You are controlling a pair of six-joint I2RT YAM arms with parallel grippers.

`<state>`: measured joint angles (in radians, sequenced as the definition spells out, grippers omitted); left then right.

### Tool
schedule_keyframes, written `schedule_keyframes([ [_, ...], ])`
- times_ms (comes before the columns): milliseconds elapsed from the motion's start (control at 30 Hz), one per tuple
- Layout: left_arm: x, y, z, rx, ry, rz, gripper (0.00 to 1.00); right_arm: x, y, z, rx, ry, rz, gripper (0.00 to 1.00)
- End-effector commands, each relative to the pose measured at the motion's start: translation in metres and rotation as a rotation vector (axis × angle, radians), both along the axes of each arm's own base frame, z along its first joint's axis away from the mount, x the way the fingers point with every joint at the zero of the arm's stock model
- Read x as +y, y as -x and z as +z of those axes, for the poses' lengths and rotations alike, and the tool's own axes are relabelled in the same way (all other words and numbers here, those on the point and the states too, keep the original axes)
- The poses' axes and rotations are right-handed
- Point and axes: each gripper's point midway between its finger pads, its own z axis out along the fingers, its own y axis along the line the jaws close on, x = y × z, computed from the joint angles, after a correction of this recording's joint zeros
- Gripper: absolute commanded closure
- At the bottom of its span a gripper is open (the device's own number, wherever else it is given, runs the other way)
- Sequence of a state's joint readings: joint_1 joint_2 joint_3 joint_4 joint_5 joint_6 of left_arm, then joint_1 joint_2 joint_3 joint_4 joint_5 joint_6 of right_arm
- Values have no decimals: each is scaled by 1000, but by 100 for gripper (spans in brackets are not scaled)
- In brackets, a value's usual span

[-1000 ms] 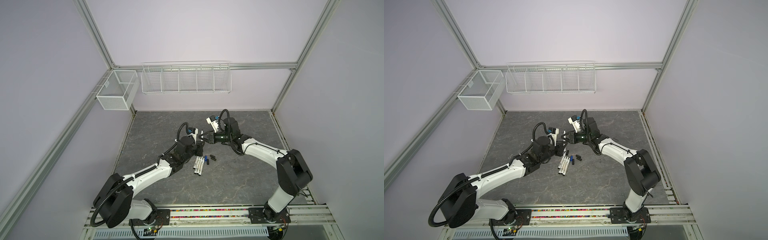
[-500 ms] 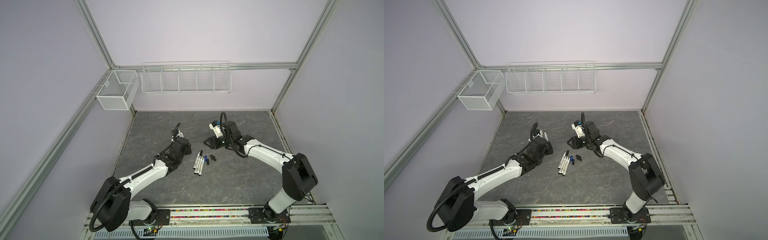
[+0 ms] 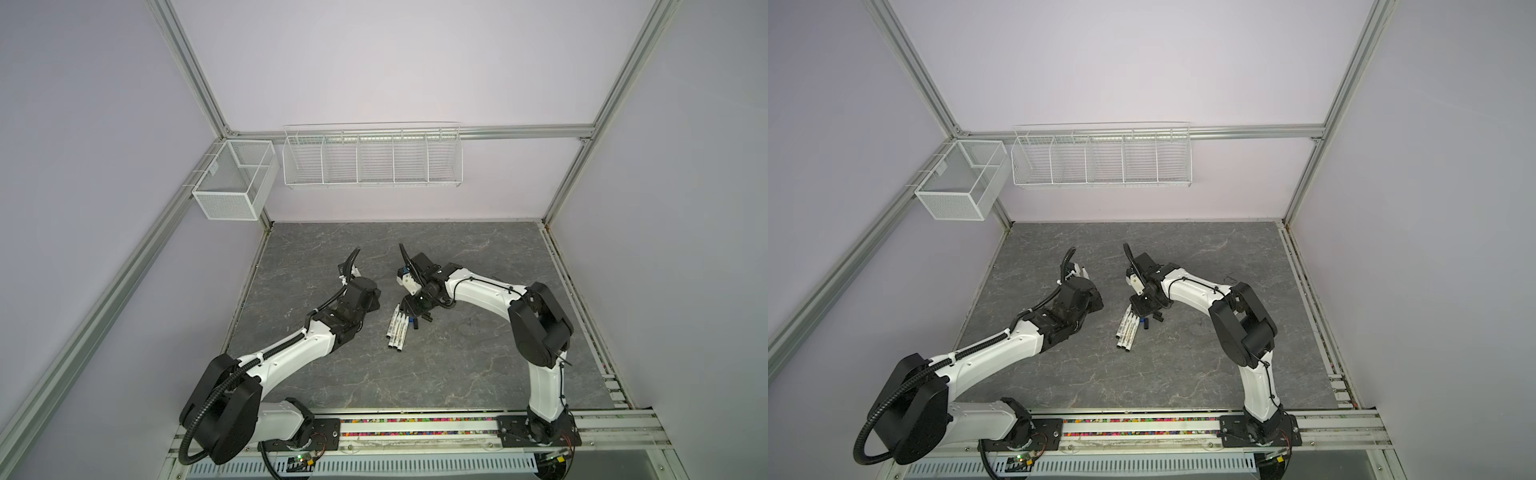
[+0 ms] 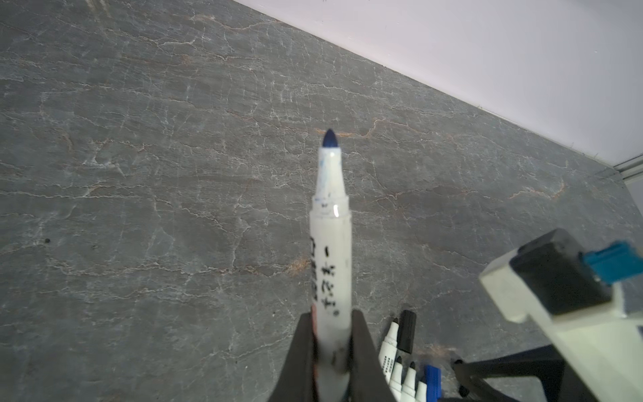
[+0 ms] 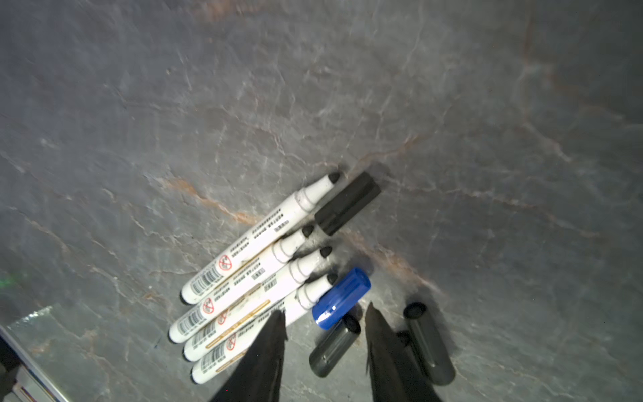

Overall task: Insert the pens into the pen caps
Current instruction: 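Lower the right gripper to the caps and grasp the blue cap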

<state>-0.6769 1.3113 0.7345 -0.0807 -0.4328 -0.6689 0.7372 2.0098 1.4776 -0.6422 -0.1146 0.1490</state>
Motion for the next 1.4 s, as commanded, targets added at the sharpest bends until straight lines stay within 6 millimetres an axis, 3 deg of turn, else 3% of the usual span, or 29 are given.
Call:
schedule_keyframes([
  [0, 8, 3, 3, -17, -3, 28, 100, -14, 8, -7, 20, 101, 31, 58],
  [733, -1, 0, 0, 4, 6, -1, 100, -7, -9, -24, -5, 153, 46, 60],
  [1367, -7, 0, 3, 2, 3, -35, 100, -10, -14, -40, -20, 236, 44, 71],
])
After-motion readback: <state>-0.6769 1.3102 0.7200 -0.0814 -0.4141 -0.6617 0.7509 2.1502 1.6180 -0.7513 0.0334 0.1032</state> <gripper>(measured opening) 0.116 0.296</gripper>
